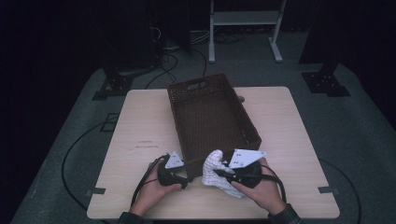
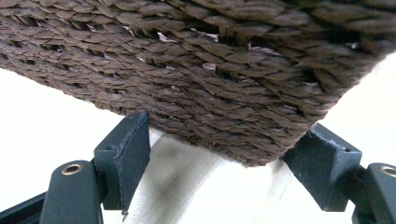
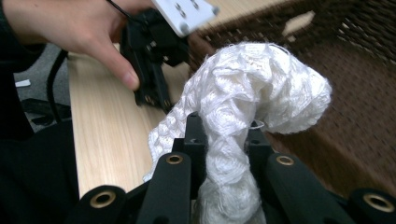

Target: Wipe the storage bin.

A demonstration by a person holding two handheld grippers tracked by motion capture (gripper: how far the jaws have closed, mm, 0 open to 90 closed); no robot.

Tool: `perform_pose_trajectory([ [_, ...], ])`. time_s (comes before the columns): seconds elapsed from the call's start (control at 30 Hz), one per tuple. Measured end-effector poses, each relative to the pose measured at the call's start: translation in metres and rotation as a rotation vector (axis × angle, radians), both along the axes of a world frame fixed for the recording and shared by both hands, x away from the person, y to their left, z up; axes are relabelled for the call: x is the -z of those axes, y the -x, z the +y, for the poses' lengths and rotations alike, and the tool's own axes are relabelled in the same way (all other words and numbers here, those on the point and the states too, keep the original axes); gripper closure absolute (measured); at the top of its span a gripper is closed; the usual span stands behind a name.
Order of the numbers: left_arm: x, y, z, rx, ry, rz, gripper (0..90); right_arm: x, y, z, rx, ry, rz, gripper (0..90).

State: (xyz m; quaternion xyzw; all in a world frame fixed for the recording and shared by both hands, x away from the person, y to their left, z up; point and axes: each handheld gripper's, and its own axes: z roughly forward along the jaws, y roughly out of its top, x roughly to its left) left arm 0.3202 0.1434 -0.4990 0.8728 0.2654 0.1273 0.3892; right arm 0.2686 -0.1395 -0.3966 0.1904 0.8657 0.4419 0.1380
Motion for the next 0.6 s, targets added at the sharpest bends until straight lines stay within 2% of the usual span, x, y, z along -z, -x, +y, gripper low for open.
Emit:
perform_pose_trajectory([
  [0.27, 0.0, 0.0, 0.0, -0.001, 0.0, 0.0, 24.4, 0.011, 0.005, -0.035, 0.069, -0.002, 0.023, 76.7],
  [0.6, 0.0, 0.0, 0.0, -0.002, 0.003, 0.001, 24.4, 0.023, 0.005, -0.064, 0.144, 0.008, 0.047, 76.7],
])
